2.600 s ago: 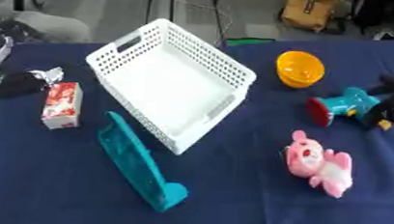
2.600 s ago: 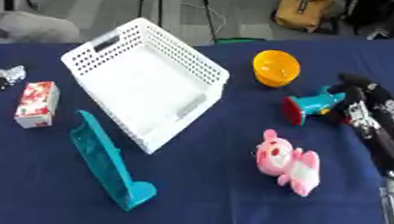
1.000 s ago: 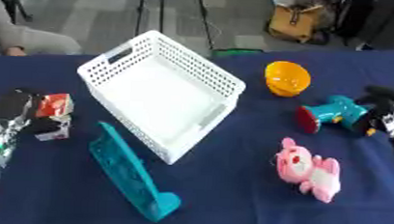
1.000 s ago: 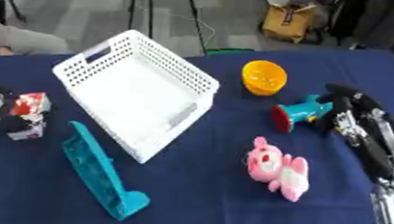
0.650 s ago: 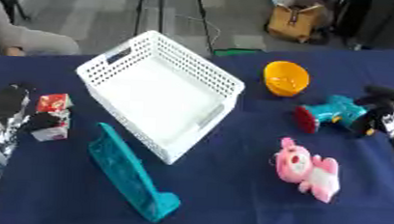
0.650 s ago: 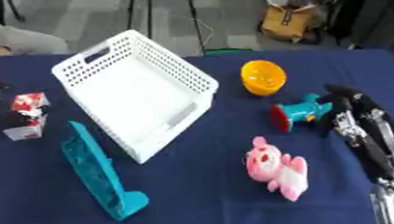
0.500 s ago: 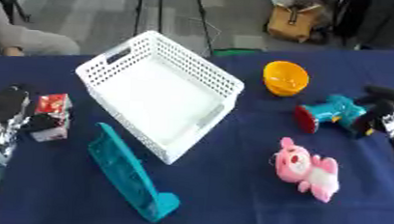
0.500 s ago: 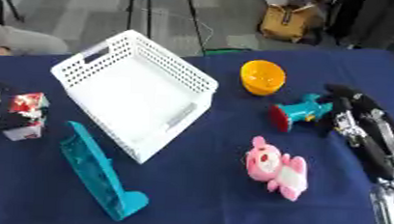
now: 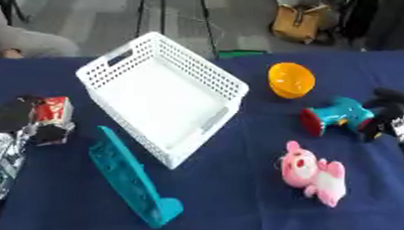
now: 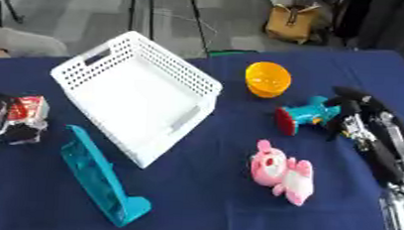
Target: Pick up objects on the table and place them in the box.
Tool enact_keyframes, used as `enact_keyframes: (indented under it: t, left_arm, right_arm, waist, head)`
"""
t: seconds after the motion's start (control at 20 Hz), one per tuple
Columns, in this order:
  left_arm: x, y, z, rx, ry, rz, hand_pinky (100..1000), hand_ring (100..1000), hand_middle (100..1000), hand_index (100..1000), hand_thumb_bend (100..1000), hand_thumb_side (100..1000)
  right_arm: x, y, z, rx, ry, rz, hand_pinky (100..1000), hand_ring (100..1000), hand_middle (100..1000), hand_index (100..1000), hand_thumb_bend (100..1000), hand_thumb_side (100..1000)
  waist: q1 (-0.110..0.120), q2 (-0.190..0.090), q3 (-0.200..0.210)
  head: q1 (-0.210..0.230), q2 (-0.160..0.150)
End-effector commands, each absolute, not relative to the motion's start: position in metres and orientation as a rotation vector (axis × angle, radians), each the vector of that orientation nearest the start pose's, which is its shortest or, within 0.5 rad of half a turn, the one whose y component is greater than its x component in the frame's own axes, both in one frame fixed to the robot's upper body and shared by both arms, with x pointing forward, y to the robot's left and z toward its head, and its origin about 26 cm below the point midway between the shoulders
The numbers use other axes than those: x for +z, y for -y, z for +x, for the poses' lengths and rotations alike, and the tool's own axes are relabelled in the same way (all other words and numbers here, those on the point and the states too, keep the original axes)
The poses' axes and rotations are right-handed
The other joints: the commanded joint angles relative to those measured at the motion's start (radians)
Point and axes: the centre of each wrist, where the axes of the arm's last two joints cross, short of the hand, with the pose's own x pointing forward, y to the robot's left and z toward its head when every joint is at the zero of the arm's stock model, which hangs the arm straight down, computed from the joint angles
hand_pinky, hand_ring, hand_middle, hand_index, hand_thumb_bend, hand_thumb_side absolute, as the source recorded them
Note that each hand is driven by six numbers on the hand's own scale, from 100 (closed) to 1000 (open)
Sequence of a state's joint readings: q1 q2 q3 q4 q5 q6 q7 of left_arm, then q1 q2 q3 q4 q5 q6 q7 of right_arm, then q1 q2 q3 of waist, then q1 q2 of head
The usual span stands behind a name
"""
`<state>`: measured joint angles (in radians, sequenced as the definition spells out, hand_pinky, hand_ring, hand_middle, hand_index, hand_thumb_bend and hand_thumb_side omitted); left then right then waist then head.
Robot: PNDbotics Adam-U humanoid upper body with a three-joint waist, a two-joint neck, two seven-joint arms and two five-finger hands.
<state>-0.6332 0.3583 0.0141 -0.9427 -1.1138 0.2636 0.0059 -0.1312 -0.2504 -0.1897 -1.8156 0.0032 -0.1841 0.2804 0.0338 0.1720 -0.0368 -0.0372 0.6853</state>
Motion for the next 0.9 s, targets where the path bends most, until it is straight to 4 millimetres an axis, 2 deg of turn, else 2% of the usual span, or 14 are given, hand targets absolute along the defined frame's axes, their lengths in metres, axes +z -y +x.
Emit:
enact_keyframes:
  t: [0.05,0.15,0.2,0.25,0.35,0.4,0.7,0.8,0.9]
  left_arm:
    - [0.069,-0.321,0.433,-0.902,1.079,1.260,453,497,786,818,443,415]
    - [0.067,-0.320,0.433,-0.895,1.085,1.253,450,495,786,817,428,392]
    - [0.066,-0.320,0.433,-0.892,1.087,1.251,413,480,782,810,283,172]
    - [0.065,-0.320,0.432,-0.886,1.088,1.245,399,472,780,807,206,100]
    - [0.064,-0.320,0.432,-0.875,1.093,1.234,388,465,779,805,159,100]
    - [0.063,-0.320,0.432,-0.871,1.096,1.231,375,455,777,800,105,105]
    - [0.071,-0.324,0.431,-0.813,1.166,1.243,343,427,772,789,100,139]
    - [0.077,-0.324,0.430,-0.796,1.193,1.246,336,422,773,787,100,142]
    - [0.095,-0.325,0.431,-0.767,1.257,1.256,320,414,780,786,100,154]
  right_arm:
    - [0.120,0.327,0.296,0.448,2.097,-0.159,375,471,650,830,100,659]
    - [0.120,0.327,0.296,0.448,2.097,-0.159,375,471,650,830,100,659]
    - [0.120,0.327,0.296,0.448,2.097,-0.159,375,471,650,830,100,659]
    - [0.120,0.327,0.296,0.448,2.096,-0.159,374,471,650,830,100,660]
    - [0.120,0.327,0.296,0.449,2.095,-0.159,375,471,650,829,100,660]
    - [0.120,0.327,0.296,0.449,2.095,-0.159,374,471,650,829,100,660]
    - [0.120,0.328,0.296,0.447,2.094,-0.161,374,471,650,829,100,660]
    - [0.120,0.328,0.296,0.446,2.094,-0.162,374,470,650,829,100,660]
    - [0.119,0.328,0.295,0.445,2.093,-0.164,374,470,650,829,100,660]
  waist:
    - [-0.004,-0.015,-0.003]
    - [-0.004,-0.015,-0.004]
    - [-0.004,-0.015,-0.004]
    - [-0.003,-0.015,-0.004]
    - [-0.002,-0.015,-0.005]
    - [-0.002,-0.015,-0.005]
    - [-0.002,-0.016,-0.004]
    - [-0.003,-0.017,-0.004]
    - [-0.003,-0.018,-0.002]
  head:
    - [0.001,-0.007]
    - [0.001,-0.007]
    - [0.001,-0.007]
    - [0.000,-0.007]
    - [0.000,-0.007]
    - [-0.001,-0.008]
    - [-0.002,-0.009]
    - [-0.004,-0.010]
    - [-0.004,-0.009]
